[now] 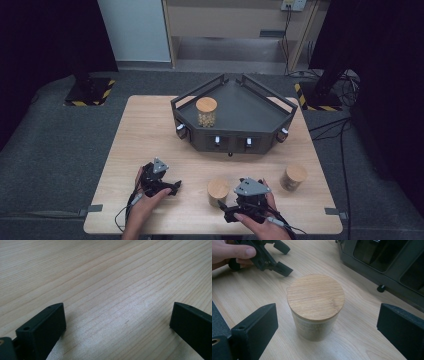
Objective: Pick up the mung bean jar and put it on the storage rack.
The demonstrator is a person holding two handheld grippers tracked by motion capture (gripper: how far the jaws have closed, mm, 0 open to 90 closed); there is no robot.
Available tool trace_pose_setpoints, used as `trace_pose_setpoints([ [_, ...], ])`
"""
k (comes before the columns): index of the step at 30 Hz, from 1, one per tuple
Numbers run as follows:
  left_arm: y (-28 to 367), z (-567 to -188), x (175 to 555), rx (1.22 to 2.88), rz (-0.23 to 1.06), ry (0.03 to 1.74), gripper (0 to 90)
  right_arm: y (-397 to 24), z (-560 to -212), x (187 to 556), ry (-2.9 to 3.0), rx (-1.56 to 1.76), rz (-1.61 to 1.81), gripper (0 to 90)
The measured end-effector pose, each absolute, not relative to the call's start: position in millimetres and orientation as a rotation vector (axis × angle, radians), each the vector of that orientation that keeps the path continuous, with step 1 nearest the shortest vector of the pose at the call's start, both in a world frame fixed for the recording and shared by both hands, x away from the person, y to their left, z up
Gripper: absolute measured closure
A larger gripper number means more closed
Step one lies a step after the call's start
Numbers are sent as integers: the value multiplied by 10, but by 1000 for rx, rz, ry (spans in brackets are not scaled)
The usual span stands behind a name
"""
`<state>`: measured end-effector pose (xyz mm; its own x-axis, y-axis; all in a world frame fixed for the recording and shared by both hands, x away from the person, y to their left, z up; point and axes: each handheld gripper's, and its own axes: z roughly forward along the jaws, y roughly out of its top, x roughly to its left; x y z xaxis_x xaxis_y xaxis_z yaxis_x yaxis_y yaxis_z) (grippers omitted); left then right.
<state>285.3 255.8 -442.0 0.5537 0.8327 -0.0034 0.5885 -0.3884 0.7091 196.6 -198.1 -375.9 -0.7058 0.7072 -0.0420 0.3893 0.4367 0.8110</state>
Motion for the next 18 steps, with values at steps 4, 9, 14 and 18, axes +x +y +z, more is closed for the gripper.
trace_pose_setpoints([
  [4, 2558, -4419, 2853, 2120, 470, 1136, 0, -1937, -3824, 1989, 2325, 936, 1161, 37],
  [9, 2557, -4421, 2851, 2117, 468, 1139, 0, -1891, -3890, 2010, 2333, 937, 1161, 38],
  [14, 2558, -4420, 2852, 2118, 469, 1137, 0, -1890, -3951, 2023, 2319, 954, 1189, 37],
  [18, 2557, -4424, 2850, 2114, 469, 1139, 0, -1880, -3996, 2044, 2320, 955, 1189, 37],
])
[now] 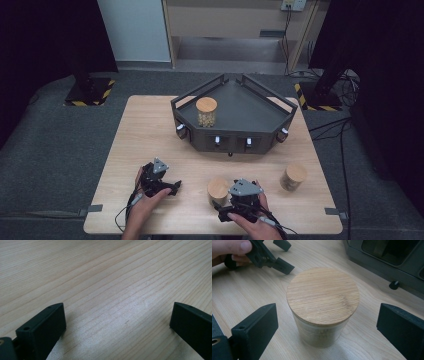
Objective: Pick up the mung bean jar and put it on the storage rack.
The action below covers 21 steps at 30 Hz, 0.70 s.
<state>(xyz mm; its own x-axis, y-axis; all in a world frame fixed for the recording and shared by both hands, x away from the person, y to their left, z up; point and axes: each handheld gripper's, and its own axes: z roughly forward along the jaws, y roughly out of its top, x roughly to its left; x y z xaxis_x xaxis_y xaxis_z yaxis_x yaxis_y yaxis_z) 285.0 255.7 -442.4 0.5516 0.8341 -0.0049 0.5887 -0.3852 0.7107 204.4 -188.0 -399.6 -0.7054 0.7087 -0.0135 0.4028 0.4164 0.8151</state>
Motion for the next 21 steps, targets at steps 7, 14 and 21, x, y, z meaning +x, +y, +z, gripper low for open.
trace_pose_setpoints([
  [7, 2558, -4421, 2852, 2117, 469, 1138, 0, -1851, -4066, 2066, 2331, 957, 1179, 43],
  [14, 2557, -4421, 2852, 2117, 469, 1138, 0, -1825, -4140, 2107, 2301, 978, 1217, 53],
  [21, 2557, -4421, 2852, 2118, 469, 1138, 0, -1804, -4219, 2149, 2298, 997, 1235, 66],
])
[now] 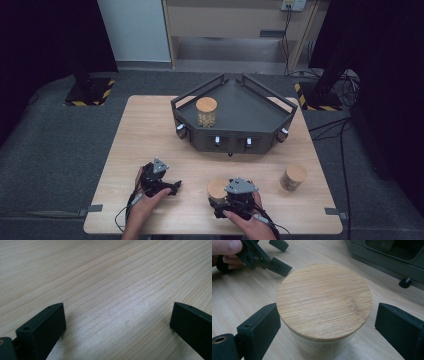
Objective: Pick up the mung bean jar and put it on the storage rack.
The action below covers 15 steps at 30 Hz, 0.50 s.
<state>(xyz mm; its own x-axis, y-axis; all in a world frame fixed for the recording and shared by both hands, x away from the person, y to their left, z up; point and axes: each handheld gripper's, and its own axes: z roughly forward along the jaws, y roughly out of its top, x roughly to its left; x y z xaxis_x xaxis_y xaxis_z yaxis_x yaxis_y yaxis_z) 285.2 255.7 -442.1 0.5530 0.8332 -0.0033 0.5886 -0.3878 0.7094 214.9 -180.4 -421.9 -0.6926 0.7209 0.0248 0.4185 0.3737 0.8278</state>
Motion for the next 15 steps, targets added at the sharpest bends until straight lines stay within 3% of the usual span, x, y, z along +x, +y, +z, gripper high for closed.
trace_pose_setpoints([
  [15, 2559, -4420, 2853, 2118, 468, 1138, 0, -1795, -4337, 2158, 2250, 990, 1294, 149],
])
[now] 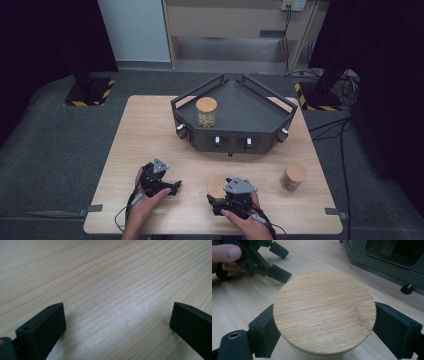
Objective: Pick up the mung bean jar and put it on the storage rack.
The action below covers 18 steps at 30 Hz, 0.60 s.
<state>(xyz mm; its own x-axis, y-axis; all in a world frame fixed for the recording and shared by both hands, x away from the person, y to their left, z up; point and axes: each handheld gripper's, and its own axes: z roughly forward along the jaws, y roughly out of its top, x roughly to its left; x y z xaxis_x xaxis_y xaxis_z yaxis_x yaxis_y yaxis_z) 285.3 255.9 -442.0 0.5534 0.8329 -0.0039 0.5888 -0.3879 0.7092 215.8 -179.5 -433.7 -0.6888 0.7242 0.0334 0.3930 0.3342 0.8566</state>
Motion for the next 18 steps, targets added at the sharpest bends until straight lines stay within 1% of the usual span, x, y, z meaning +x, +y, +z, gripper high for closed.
trace_pose_setpoints([
  [7, 2559, -4421, 2853, 2117, 468, 1138, 0, -1787, -4361, 2155, 2249, 970, 1306, 210],
  [9, 2559, -4421, 2853, 2117, 468, 1138, 0, -1785, -4364, 2157, 2252, 970, 1311, 242],
  [18, 2562, -4420, 2857, 2118, 467, 1137, 0, -1803, -4268, 2127, 2230, 981, 1293, 255],
])
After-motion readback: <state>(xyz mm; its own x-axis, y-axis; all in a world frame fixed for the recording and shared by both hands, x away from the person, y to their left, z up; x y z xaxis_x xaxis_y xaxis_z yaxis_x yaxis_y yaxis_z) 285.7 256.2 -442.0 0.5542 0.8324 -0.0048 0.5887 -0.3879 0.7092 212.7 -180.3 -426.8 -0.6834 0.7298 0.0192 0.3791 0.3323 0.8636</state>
